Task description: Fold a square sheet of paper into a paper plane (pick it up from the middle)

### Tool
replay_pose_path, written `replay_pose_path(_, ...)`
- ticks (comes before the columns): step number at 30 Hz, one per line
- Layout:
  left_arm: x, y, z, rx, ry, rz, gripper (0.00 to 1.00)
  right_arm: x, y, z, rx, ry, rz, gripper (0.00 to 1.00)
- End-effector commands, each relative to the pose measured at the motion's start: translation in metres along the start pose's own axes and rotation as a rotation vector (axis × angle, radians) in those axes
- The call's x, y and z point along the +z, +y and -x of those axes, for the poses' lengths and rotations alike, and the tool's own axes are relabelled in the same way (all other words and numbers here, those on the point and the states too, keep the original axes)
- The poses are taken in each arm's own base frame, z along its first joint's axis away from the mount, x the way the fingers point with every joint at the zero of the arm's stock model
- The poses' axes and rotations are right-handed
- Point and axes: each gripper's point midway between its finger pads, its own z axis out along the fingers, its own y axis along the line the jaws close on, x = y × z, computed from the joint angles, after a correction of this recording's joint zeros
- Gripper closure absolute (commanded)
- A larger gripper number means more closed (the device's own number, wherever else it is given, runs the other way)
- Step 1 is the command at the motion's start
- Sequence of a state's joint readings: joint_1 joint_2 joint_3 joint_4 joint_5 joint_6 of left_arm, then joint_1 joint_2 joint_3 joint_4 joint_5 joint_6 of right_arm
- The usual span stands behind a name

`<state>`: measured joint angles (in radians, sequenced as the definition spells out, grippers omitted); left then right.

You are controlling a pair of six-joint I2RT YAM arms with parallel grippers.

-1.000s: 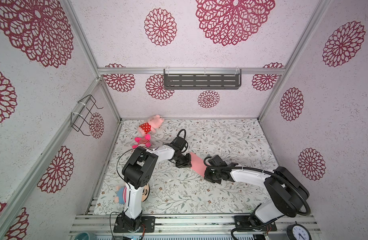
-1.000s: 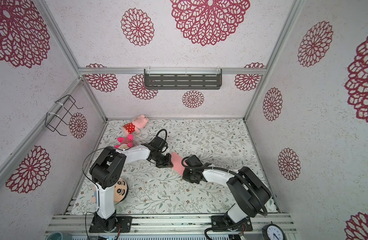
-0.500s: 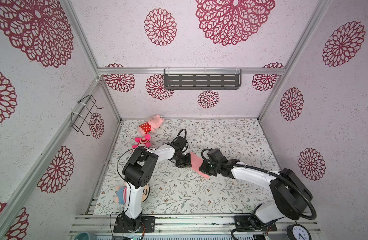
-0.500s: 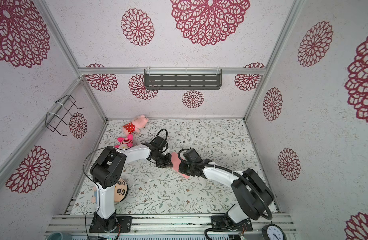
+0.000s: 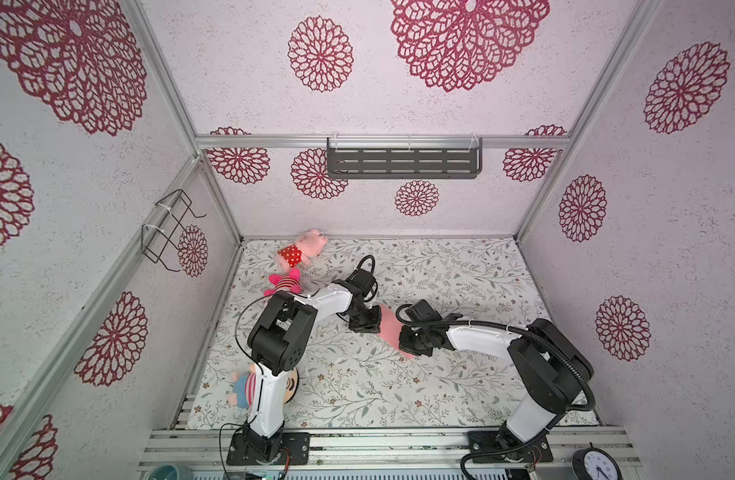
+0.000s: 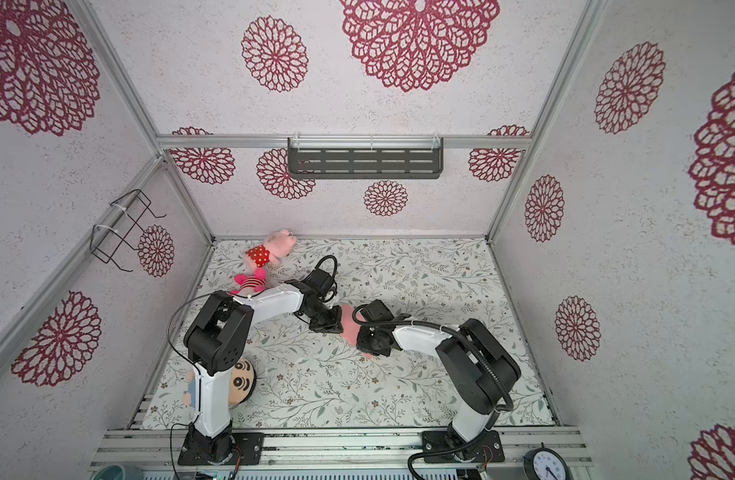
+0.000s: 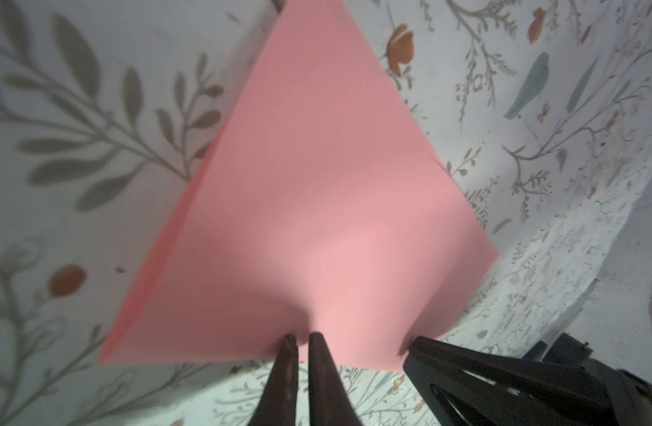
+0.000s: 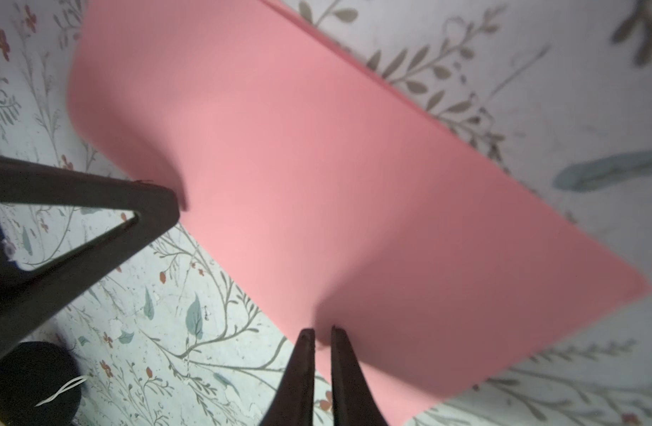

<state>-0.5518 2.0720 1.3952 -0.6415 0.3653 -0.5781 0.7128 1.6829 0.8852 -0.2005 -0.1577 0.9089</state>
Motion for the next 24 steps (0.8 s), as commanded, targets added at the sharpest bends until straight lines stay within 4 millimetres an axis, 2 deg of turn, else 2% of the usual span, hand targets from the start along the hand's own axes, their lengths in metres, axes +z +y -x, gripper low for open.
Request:
replay_pose_path(1,0.000,0.029,-0.002,0.055,0.023,0.168,0.86,0.003,-0.024,-0.011,0.004,0.037,-0.082,0.85)
replay_pose_path(10,-0.005,0.045,0.017,0.098,-0.014,0.301,0.85,0.005,-0.028,-0.013,0.007,0.040,-0.086,0.85)
replay_pose_path(16,-0.012,0.058,0.025,0.130,-0.027,0.400,0.85,0.001,-0.022,-0.008,0.007,0.016,-0.070,0.85)
replay_pose_path(20,-0.028,0.069,0.036,0.144,-0.062,0.500,0.83,-0.012,0.000,0.011,-0.008,-0.056,0.013,0.83)
replay_pose_path(24,-0.052,0.052,0.048,0.088,-0.147,0.430,0.77,-0.037,0.016,0.041,-0.022,-0.168,0.084,0.73)
